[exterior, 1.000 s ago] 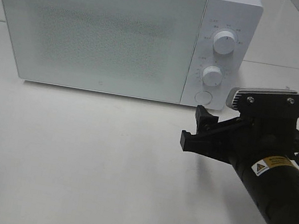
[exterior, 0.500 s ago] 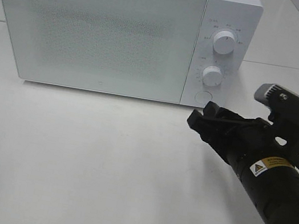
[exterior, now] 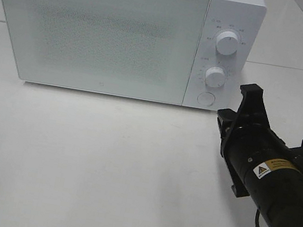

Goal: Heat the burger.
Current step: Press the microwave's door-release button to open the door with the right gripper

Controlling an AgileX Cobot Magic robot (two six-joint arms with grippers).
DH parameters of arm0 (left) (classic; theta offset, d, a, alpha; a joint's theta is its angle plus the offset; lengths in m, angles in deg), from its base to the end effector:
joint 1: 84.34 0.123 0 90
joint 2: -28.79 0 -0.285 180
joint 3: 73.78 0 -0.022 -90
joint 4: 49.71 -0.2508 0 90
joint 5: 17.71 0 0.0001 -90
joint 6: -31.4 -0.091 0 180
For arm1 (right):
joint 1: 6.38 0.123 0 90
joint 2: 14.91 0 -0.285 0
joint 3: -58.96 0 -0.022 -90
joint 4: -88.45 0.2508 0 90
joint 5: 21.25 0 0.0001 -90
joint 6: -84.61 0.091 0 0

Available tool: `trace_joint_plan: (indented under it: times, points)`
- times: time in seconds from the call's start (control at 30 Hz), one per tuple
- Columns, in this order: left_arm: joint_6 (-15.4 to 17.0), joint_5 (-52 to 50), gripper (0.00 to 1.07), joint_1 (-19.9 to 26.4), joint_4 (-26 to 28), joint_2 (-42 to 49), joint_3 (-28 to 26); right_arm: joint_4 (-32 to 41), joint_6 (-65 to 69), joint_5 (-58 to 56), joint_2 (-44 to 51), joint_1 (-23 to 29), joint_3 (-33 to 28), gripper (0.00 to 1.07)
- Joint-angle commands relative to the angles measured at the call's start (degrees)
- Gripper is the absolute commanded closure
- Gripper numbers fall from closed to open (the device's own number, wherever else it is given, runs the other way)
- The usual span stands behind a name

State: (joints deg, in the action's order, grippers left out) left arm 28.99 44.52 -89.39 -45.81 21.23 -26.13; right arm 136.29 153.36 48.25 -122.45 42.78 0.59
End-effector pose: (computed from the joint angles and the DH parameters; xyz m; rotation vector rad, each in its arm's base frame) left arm -0.0089 -0.0047 0.2798 0.1383 2.0449 -0.1102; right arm 0.1992 0.1339 0.1398 1.1481 1.4923 1.0382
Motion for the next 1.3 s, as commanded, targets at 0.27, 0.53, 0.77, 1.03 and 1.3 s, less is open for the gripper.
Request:
trace_joint_plan:
  times: [0.27, 0.53, 0.77, 1.03, 1.3]
  points:
    - [0.2, -0.7, 0.07, 0.2, 0.3, 0.9, 0.0, 4.2, 2.6, -2.7, -0.2, -0.8, 0.9, 1.07]
    - [0.2, -0.7, 0.07, 0.2, 0.3, 0.9, 0.0, 4.2, 2.8, -3.2, -3.4, -2.5, 2.9, 1.07]
    - [0.2, -0.7, 0.07, 0.2, 0.3, 0.9, 0.0, 4.1, 3.0, -3.4, -6.2, -2.5, 5.4, 1.07]
    - [0.2, -0.7, 0.07, 0.2, 0.3, 0.9, 0.0, -4.9, 6.4, -5.6, -11.2, -8.2, 11.6, 1.07]
    - [0.2, -0.7, 0.07, 0.2, 0.3, 0.9, 0.0, -9.1, 8.0, -8.4, -15.0, -12.8, 16.6, 1.07]
